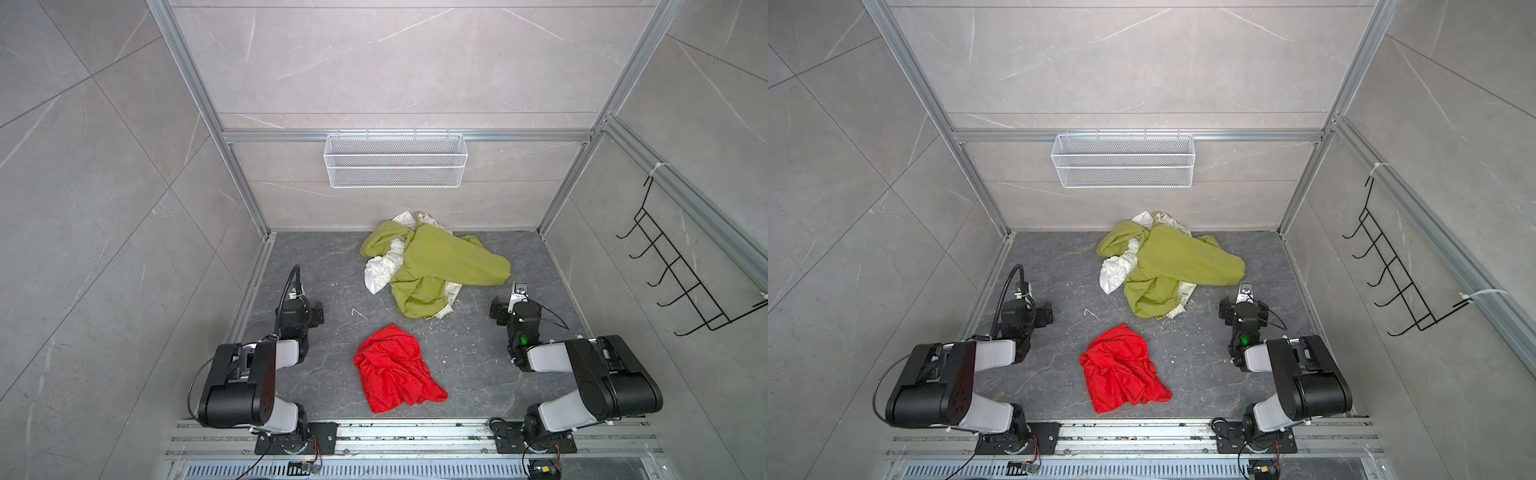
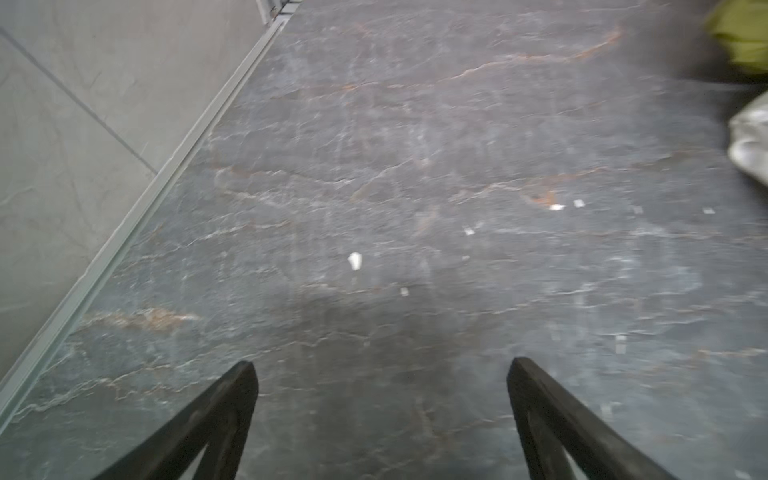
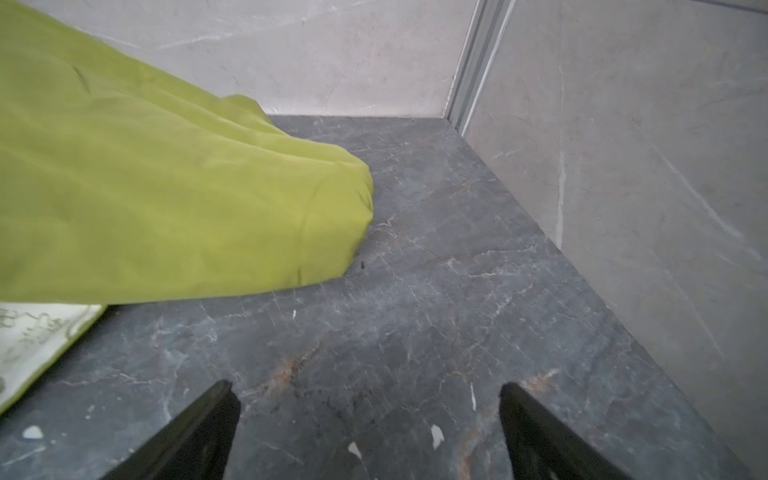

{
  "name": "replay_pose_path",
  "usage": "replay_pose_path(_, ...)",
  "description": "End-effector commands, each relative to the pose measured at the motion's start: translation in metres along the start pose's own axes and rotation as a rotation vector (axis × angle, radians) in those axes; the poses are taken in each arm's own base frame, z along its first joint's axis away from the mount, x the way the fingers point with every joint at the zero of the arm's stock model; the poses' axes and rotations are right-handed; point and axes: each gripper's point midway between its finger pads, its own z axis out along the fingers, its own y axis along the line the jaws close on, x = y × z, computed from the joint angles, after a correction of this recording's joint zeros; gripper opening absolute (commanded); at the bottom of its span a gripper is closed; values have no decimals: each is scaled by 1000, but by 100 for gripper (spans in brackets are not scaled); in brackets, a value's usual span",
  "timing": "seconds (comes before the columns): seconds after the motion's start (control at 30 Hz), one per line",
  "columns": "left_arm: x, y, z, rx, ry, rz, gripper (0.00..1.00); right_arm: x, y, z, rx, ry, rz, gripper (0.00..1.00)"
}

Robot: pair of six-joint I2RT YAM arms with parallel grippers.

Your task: Pick out a specific cloth from the pile

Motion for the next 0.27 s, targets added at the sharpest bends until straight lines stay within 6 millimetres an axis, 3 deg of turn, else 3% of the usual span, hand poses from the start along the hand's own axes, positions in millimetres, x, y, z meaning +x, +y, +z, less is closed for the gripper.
replay_pose_path(0.0,-36,-7,-3,55,-141,-35,99,-11,15,4,-71,-11,50,99)
replay_pose_path(0.23,-36,-6,-4,53,-147,-34,100,-11,14,4,-70,-20,54,99)
